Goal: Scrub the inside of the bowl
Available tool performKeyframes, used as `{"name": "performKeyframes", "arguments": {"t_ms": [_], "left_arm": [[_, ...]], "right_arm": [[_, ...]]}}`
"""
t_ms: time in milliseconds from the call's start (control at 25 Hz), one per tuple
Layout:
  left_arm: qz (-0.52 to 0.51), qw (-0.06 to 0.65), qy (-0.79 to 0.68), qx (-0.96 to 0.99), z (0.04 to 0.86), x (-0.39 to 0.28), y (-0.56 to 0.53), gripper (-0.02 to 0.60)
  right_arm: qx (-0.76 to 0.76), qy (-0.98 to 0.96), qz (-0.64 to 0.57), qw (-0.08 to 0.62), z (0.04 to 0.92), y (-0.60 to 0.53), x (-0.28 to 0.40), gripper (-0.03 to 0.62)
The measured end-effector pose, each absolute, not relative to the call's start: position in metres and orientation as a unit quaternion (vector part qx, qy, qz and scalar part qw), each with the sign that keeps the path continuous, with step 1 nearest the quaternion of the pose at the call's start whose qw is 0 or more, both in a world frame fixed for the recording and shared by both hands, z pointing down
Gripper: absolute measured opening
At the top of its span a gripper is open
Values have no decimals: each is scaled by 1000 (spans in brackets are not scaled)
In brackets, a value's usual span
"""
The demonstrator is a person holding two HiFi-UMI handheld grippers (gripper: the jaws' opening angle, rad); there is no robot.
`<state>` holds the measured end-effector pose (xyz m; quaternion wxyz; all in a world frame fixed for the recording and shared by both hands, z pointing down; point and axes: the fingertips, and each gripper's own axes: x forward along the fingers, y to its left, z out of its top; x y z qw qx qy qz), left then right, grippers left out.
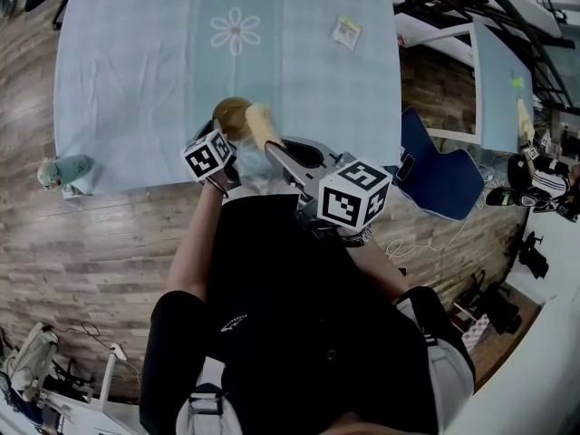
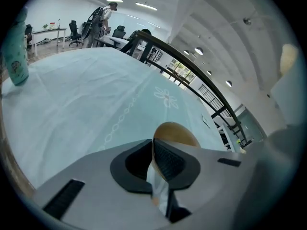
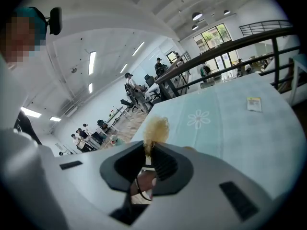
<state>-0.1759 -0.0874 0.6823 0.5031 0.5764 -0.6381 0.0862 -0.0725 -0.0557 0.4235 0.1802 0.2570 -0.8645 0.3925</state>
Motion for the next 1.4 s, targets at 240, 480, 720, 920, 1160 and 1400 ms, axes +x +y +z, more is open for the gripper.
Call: {"name": "performKeyframes", "arguments": {"t_ms": [240, 480, 720, 920, 1160, 1400], "left_arm": [[81, 514, -642, 564, 691, -178, -84, 25], [84, 500, -649, 567, 689, -180, -86, 26], [73, 500, -645, 574, 684, -183, -82, 96], [76, 495, -650, 571, 681, -185, -71, 117], [57, 449, -676, 581, 634, -194, -62, 58], [20, 373, -664, 648, 554, -175, -68, 18]], "right_arm": [[256, -863, 394, 185, 426, -48, -75, 44], [249, -864, 395, 191, 430, -44, -77, 44], [243, -864, 396, 192, 431, -38, -80, 44], [240, -865, 396, 194, 434, -37, -77, 44], [250, -867, 389, 189, 433, -38, -74, 44], [256, -869, 376, 194, 435, -34, -70, 44]]}}
